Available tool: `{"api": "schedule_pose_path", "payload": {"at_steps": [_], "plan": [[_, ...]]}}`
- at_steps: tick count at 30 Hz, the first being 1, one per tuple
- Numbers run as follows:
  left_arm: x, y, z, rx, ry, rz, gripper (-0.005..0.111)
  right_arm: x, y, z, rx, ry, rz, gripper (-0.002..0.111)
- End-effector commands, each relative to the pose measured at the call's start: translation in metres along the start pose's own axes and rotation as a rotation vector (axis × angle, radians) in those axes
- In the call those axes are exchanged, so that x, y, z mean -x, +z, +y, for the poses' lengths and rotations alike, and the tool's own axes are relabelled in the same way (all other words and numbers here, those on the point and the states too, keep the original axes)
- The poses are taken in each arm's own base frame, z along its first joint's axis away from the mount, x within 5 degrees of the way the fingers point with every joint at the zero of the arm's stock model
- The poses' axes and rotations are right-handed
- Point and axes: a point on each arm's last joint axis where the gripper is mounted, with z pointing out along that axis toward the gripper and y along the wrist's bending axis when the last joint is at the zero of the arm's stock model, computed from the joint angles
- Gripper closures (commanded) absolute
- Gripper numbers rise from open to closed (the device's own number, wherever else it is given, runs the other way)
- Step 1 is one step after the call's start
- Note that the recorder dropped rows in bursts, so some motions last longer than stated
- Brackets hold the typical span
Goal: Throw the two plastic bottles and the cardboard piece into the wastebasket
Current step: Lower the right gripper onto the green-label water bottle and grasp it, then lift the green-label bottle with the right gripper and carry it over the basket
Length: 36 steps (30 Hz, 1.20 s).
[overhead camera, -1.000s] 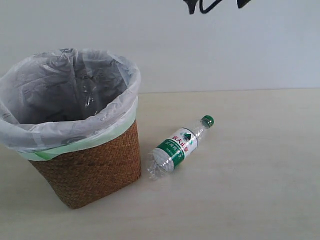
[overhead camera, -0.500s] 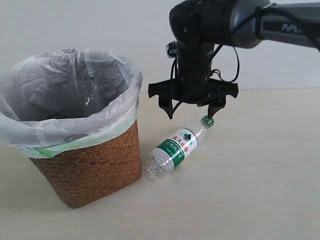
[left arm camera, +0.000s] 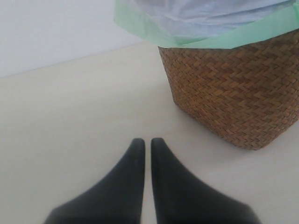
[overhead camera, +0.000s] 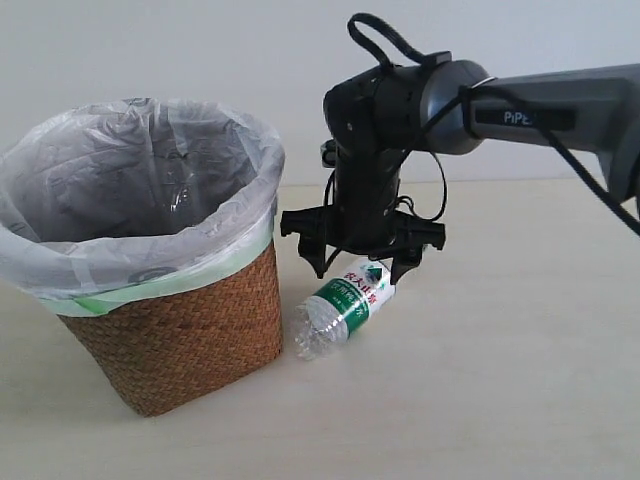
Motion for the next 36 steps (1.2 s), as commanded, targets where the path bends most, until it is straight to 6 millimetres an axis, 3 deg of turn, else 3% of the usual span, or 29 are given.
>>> {"api": "schedule_pose_path", "payload": {"at_steps": [1, 12, 13, 15, 18, 19, 25, 31, 36], "plan": [[0.000, 0.000, 0.000, 0.002, -0.018, -0.006, 0.103, -0.003, 0.016, 0.002, -0.011, 0.001, 0.020, 0.035], [-0.001, 0.000, 0.000, 0.002, -0.018, -0.004, 0.103, -0.013, 0.051, -0.001, -0.073, -0.036, 0.092, 0.039], [-0.001, 0.000, 0.000, 0.002, -0.018, -0.004, 0.103, -0.014, 0.050, -0.002, -0.075, -0.039, 0.095, 0.045], [-0.001, 0.000, 0.000, 0.002, -0.018, -0.004, 0.103, -0.014, 0.051, -0.002, -0.084, -0.040, 0.102, 0.066], [0.000, 0.000, 0.000, 0.002, -0.018, -0.006, 0.103, -0.015, 0.051, -0.004, -0.090, -0.066, 0.111, 0.104], [0.000, 0.000, 0.000, 0.002, -0.018, -0.006, 0.103, -0.014, 0.051, -0.004, -0.091, -0.073, 0.113, 0.108], [0.000, 0.000, 0.000, 0.002, -0.018, -0.006, 0.103, -0.010, 0.040, -0.018, -0.145, -0.129, 0.148, 0.107], [0.000, 0.000, 0.000, 0.002, -0.018, -0.006, 0.103, 0.002, -0.004, -0.023, -0.123, -0.180, 0.052, 0.107], [0.000, 0.000, 0.000, 0.002, -0.018, -0.006, 0.103, -0.006, -0.031, -0.031, -0.053, -0.189, -0.038, 0.107]]}}
